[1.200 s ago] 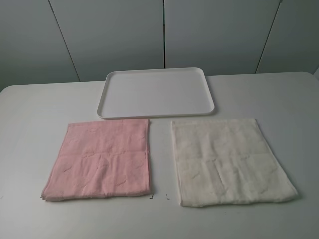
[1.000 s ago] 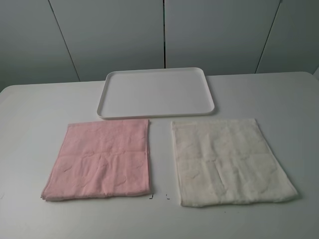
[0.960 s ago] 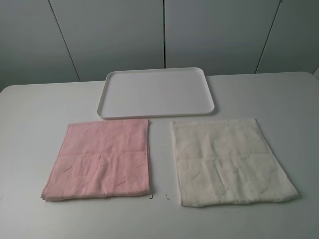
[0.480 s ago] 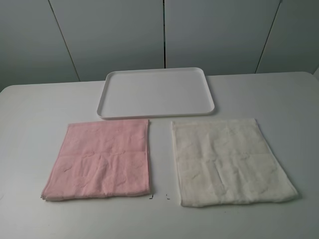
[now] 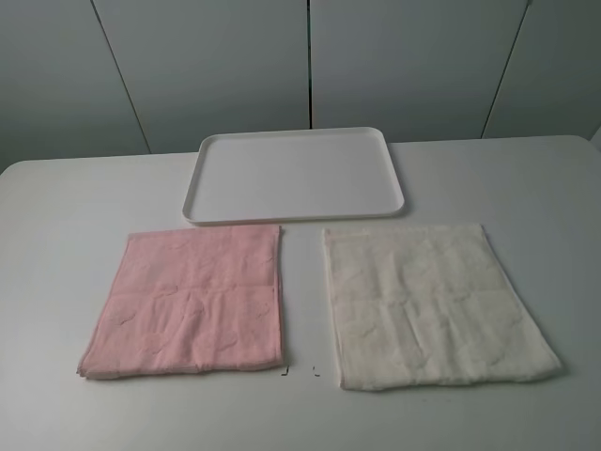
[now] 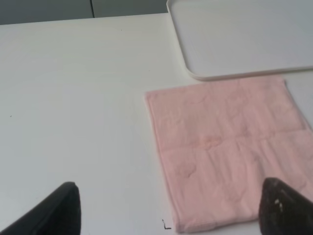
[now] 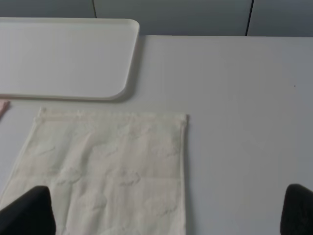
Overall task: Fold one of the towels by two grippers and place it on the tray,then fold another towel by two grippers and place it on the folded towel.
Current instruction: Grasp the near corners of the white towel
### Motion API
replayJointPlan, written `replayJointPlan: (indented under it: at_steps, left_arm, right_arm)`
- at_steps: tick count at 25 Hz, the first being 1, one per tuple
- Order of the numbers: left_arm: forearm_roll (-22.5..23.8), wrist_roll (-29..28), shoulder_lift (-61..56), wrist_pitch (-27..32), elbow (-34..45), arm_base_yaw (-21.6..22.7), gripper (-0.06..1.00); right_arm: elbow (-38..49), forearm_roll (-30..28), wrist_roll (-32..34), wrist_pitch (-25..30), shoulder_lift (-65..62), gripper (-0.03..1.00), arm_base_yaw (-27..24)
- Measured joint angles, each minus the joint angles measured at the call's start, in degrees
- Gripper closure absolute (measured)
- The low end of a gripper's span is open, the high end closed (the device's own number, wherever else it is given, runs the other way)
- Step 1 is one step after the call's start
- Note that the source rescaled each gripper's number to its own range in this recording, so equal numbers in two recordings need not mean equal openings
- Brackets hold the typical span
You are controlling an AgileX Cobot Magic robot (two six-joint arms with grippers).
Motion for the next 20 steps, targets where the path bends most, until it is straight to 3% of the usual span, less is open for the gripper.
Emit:
replayJointPlan:
  at_steps: [20]
  left_arm:
    - [0.00,0.00,0.00,0.00,0.00,0.00,0.00]
  right_arm:
    - [0.00,0.00,0.00,0.00,0.00,-0.03,0.00]
